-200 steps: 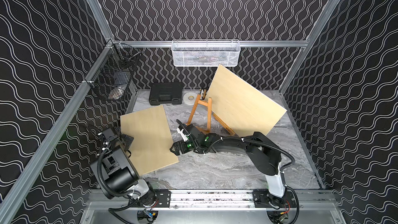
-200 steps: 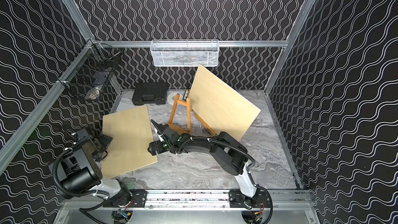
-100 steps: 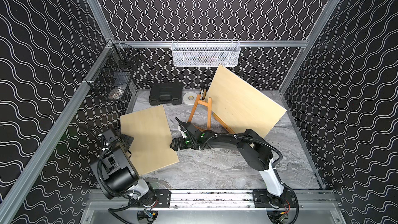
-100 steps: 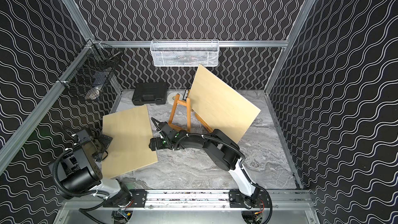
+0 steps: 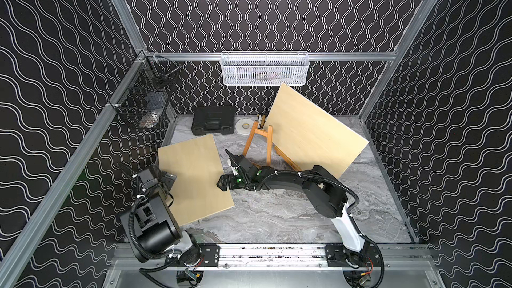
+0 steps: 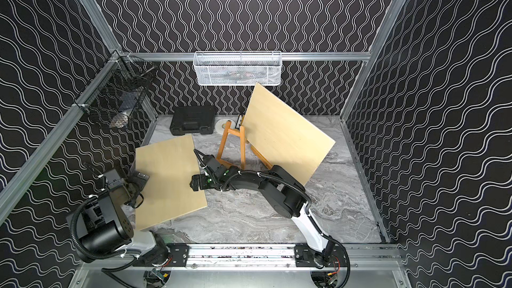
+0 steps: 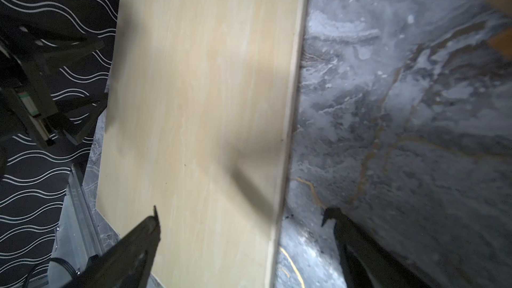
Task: Assemble the easel
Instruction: Adjust the drawing board at the center of the board.
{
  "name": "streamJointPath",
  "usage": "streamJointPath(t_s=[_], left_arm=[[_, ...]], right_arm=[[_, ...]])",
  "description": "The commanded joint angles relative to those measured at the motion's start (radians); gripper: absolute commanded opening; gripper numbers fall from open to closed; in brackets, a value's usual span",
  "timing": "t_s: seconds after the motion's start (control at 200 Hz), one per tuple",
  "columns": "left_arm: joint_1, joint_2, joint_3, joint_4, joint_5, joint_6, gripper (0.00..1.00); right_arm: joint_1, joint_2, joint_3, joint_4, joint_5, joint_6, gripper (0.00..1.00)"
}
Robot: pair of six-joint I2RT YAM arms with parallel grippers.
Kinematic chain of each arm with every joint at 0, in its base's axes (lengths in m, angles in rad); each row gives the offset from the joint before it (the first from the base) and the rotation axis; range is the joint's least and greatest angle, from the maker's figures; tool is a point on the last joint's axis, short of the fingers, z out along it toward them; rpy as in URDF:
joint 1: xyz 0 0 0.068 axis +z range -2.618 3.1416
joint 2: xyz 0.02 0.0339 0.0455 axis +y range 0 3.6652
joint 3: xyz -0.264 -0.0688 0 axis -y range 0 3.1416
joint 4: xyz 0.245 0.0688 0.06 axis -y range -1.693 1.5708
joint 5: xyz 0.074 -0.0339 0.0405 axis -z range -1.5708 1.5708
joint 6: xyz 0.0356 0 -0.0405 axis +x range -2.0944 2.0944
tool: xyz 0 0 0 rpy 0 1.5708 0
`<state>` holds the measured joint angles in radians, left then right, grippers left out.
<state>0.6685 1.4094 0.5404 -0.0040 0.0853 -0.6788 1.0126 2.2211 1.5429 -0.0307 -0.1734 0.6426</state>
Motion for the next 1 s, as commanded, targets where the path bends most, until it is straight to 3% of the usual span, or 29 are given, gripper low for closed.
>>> streamJointPath(t_s=[0.0,0.26,0.505,0.581,0.726,0.996], left_arm=[[-0.030,-0.008,-0.047,-0.206,0.150,-0.089,0.99],[-0.072,-0.154,-0.123,-0.236,0.155,-0.091,0.99],[-0.102,-0.142,-0.134,-0.205,0.182,-0.071,0.99],[-0.158,-0.155,-0.113,-0.229,0.155,-0.036,0.98],[-0.280,-0.084,0.037,-0.451,0.040,0.090,0.99],[-0.284,-0.072,0.063,-0.464,0.036,0.073,0.99]], right_arm=[[0.000,-0.007,-0.012,-0.094,-0.004,0.023,1.00],[0.000,-0.081,-0.090,-0.133,0.018,0.008,1.00],[-0.029,-0.083,-0.108,-0.154,0.048,0.026,1.00],[-0.029,-0.086,-0.101,-0.176,0.067,0.032,1.00],[-0.031,-0.076,-0.106,-0.165,0.052,0.046,1.00],[-0.046,-0.094,-0.123,-0.184,0.045,0.056,1.00]])
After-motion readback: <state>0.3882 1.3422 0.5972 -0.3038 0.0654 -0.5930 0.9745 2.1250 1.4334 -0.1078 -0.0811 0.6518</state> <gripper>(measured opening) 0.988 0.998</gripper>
